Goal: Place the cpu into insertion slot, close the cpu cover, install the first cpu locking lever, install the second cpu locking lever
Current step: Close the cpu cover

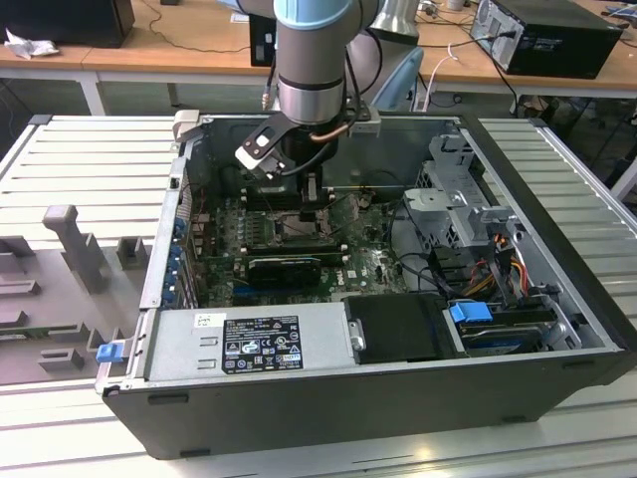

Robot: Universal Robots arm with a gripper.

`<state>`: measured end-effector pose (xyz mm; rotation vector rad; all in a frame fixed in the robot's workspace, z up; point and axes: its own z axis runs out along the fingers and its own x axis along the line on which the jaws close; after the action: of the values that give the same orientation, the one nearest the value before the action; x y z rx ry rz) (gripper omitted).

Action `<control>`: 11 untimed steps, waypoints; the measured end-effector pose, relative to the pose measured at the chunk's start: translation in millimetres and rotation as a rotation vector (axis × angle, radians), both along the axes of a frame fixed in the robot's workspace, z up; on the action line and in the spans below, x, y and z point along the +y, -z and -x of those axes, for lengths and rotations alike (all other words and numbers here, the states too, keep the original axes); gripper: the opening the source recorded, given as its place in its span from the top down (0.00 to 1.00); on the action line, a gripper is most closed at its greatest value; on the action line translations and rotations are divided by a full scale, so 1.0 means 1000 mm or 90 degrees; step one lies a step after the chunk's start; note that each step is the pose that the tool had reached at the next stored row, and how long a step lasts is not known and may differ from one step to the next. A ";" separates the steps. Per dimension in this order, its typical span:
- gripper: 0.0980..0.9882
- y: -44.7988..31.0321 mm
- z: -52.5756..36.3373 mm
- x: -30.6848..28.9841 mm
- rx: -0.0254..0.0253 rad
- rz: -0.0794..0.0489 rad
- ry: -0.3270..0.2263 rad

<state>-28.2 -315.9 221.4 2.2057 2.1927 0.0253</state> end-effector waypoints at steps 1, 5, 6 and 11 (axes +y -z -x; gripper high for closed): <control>0.99 0.0000 -0.0025 -0.0001 0.0009 0.000 0.000; 0.99 -0.0014 -0.0039 -0.0001 0.0016 0.000 0.000; 0.99 -0.0032 -0.0039 -0.0001 0.0015 0.000 0.000; 0.99 -0.0188 -0.0038 0.0006 0.0015 0.000 0.000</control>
<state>-24.3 -315.3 240.3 2.2066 2.1936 0.0220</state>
